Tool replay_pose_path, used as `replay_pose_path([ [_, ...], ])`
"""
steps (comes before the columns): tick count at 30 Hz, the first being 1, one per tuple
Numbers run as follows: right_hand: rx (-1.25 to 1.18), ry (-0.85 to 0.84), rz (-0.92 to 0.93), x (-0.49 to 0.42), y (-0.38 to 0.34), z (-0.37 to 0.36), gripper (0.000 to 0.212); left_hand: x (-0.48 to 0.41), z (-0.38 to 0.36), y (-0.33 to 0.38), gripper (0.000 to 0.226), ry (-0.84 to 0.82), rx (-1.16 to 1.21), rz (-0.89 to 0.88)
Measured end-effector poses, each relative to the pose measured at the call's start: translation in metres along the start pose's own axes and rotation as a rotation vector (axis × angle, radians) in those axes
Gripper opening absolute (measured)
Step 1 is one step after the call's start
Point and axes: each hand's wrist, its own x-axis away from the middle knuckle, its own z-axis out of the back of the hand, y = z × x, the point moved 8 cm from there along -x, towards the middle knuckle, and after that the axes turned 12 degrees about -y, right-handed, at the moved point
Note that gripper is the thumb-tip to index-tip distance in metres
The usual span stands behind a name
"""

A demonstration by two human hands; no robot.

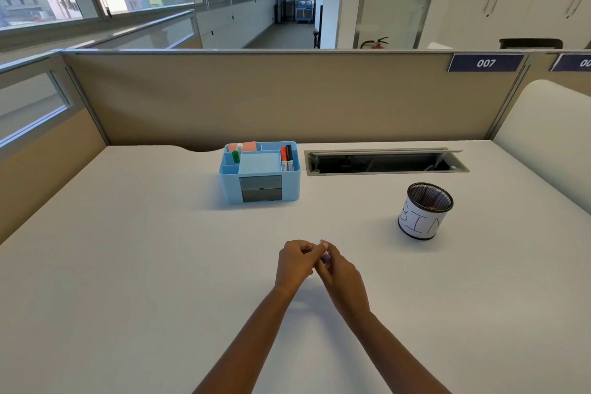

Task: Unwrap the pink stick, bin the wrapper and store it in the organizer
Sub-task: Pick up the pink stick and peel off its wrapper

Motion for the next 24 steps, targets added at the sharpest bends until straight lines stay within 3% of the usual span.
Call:
replay_pose_path([
  [8, -0.17, -0.058, -0.06, 0.006, 0.012, -0.003, 0.029, 0.003, 0.015, 0.009, 0.024, 0.137, 0.006, -0.069],
  [11, -0.205, -0.036, -0.081, 0.01, 0.02, -0.001, 0.018, 0.006, 0.018, 0.012, 0.026, 0.159, -0.212, -0.125],
  [17, -0.261, 0.03, -0.069, 0.014, 0.027, 0.006, 0.023, 0.004, -0.008, -0.002, 0.028, -0.026, -0.829, -0.135],
  [24, -0.256, 0.07, -0.049, 0.015, 0.034, 0.017, 0.027, -0.003, -0.02, -0.023, 0.034, -0.099, -0.992, -0.119],
])
